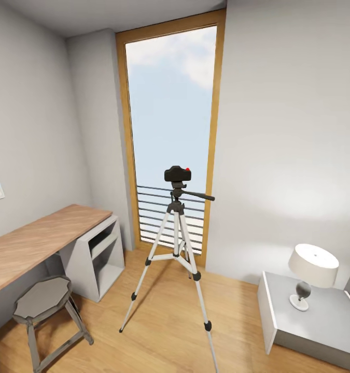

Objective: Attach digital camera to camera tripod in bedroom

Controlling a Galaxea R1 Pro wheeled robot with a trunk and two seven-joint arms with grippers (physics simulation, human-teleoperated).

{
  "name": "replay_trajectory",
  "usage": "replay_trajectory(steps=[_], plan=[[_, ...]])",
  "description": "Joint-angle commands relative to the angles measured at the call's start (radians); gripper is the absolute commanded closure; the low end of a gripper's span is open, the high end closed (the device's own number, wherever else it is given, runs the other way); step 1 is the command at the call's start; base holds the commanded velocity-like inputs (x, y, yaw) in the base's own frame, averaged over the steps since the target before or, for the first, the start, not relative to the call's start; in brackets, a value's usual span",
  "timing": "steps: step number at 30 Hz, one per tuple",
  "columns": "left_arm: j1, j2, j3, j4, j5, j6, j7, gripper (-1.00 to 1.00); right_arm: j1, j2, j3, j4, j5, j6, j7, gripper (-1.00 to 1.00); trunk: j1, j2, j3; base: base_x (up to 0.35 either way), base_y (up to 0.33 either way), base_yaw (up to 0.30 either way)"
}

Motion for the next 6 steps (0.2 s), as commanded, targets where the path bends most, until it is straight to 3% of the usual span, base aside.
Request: replay_trajectory(steps=[1, 6], plan=[[0.0, 0.0, -0.009, -0.002, 0.008, -0.001, 0.005, -1.0, -0.001, 0.005, -0.009, 0.002, 0.009, -0.005, 0.002, -1.0, 0.0, 0.0, 0.0, 0.0, 0.0, 0.0], [0.0, 0.0, -0.009, -0.002, 0.008, -0.001, 0.005, -1.0, -0.001, 0.022, -0.01, 0.0, 0.009, -0.005, 0.002, -1.0, 0.0, 0.0, 0.0, 0.0, 0.0, 0.0]])
